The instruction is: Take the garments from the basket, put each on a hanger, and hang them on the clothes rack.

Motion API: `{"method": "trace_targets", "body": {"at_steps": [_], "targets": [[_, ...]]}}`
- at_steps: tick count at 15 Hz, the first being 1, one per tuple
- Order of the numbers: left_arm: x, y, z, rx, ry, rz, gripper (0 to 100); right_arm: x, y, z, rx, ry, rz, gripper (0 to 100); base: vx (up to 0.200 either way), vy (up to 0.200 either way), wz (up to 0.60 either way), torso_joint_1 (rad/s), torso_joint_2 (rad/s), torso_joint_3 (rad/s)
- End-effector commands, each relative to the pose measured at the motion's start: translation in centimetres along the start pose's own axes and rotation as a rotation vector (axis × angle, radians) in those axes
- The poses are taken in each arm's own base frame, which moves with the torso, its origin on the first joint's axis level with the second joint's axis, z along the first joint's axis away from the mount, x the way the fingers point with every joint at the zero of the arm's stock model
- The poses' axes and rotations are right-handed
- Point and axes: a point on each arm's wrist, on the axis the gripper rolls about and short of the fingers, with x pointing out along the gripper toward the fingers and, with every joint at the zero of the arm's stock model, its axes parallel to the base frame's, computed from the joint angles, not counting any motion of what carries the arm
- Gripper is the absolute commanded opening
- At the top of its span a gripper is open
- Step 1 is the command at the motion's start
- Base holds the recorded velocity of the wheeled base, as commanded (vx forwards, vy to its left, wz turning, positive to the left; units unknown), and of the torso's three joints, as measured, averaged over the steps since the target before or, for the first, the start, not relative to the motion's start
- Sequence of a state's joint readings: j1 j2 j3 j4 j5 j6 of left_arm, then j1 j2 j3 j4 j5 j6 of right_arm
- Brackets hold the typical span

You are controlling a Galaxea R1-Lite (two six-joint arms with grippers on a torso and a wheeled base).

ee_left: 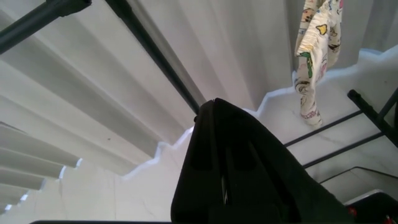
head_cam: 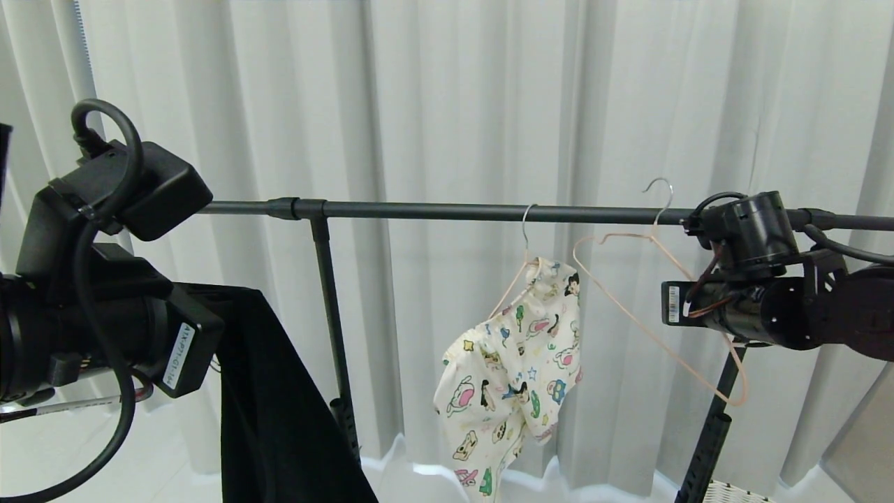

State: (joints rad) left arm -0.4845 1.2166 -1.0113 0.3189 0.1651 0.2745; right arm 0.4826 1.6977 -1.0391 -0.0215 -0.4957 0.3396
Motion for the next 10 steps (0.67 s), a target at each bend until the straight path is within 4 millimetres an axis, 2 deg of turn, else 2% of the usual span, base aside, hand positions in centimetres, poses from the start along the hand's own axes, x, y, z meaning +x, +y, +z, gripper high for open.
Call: {"method": "trace_targets", "body": {"at_steps": [1, 10], "targets": [[0.0, 0.0, 0.0, 0.0, -0.001, 0.001, 0, -1.1, -0.7, -0.1, -0.009, -0.032, 0.012, 0, 0.0, 0.0, 0.0, 0.0, 0.0, 0.0], [0.2, 0.0, 0.2, -0.005, -0.04, 0.012, 0, -6.0, -2.9, -0.9, -0.054, -0.113, 0.057, 0, 0.0, 0.0, 0.0, 0.0, 0.0, 0.007]]}}
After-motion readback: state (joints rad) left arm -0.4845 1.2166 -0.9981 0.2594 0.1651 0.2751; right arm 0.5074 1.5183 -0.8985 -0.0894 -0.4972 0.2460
